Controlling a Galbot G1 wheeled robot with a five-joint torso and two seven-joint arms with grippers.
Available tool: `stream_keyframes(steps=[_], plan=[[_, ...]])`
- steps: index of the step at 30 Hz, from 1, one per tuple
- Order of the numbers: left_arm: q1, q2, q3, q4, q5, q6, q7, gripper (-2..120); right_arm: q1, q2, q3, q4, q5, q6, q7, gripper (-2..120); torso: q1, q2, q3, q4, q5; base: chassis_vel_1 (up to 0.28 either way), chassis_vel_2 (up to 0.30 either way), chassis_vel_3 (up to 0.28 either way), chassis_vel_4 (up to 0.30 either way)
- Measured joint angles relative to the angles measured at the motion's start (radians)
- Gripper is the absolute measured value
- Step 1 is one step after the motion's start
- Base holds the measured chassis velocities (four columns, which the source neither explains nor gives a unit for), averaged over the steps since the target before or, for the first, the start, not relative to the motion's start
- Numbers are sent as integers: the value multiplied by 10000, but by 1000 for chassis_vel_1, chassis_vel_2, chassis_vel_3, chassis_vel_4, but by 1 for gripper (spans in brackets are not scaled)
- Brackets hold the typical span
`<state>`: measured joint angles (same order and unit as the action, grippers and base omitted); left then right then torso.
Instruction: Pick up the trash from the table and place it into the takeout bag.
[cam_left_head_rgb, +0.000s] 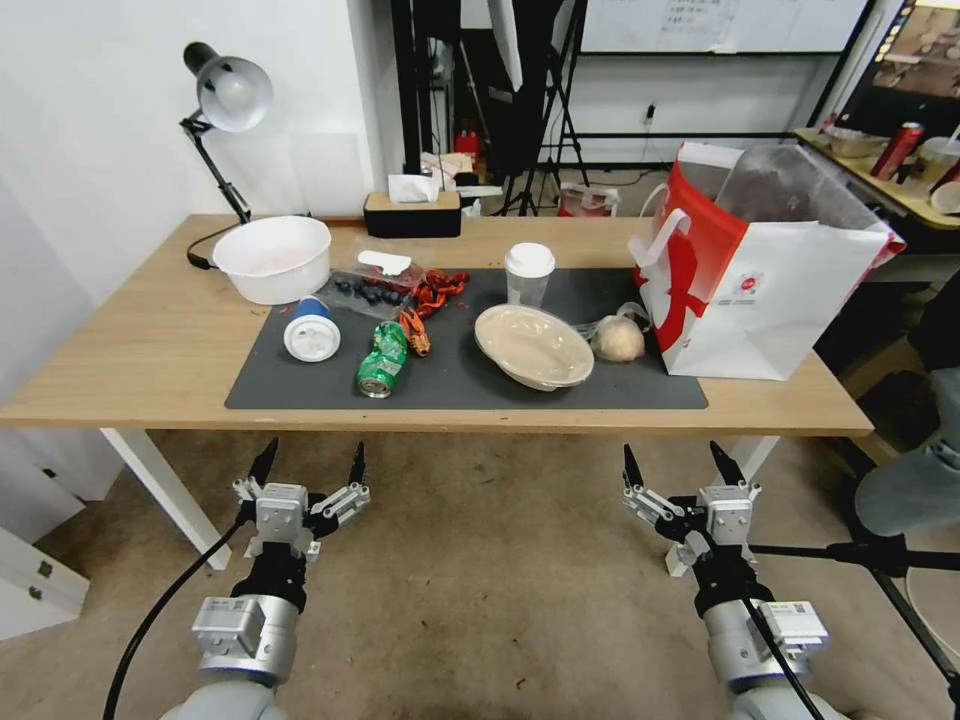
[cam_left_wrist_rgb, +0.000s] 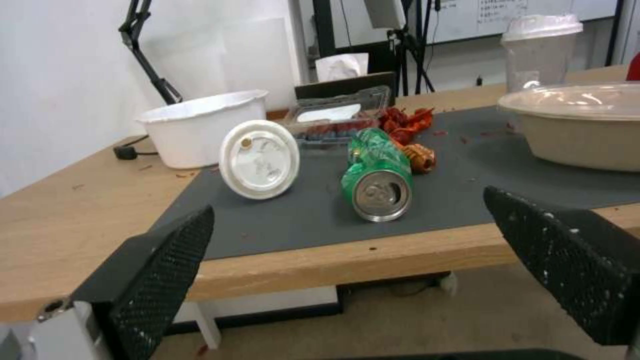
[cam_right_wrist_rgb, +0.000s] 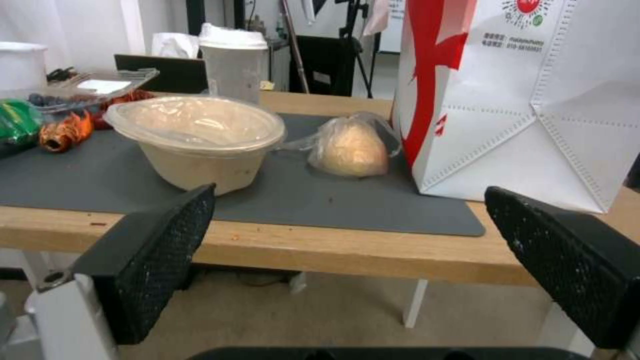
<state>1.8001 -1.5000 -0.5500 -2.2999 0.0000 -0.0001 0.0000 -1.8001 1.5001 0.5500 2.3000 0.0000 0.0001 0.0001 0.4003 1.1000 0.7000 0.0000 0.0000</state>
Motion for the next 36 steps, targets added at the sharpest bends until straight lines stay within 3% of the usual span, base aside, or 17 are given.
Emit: stream_keyframes(steps=[27,31,35,36], plan=[[-15,-2,-1,0,-29,29,0,100,53,8,1,12,17,-124,20,100,-3,0,0,0,0,0,0,0,0],[-270,-72,-47,-210,-491,705,0,100,500,157,110,302,174,-1055,213,100,-3,0,0,0,0,0,0,0,0],[-791,-234,-146,-666,-1450,2140,0,100,1273,378,288,751,536,-2567,516,100,-3,0,0,-3,-1,0,0,0,0],[-791,-234,-146,-666,-1450,2140,0,100,1273,378,288,751,536,-2567,516,100,-3,0,0,-3,-1,0,0,0,0]])
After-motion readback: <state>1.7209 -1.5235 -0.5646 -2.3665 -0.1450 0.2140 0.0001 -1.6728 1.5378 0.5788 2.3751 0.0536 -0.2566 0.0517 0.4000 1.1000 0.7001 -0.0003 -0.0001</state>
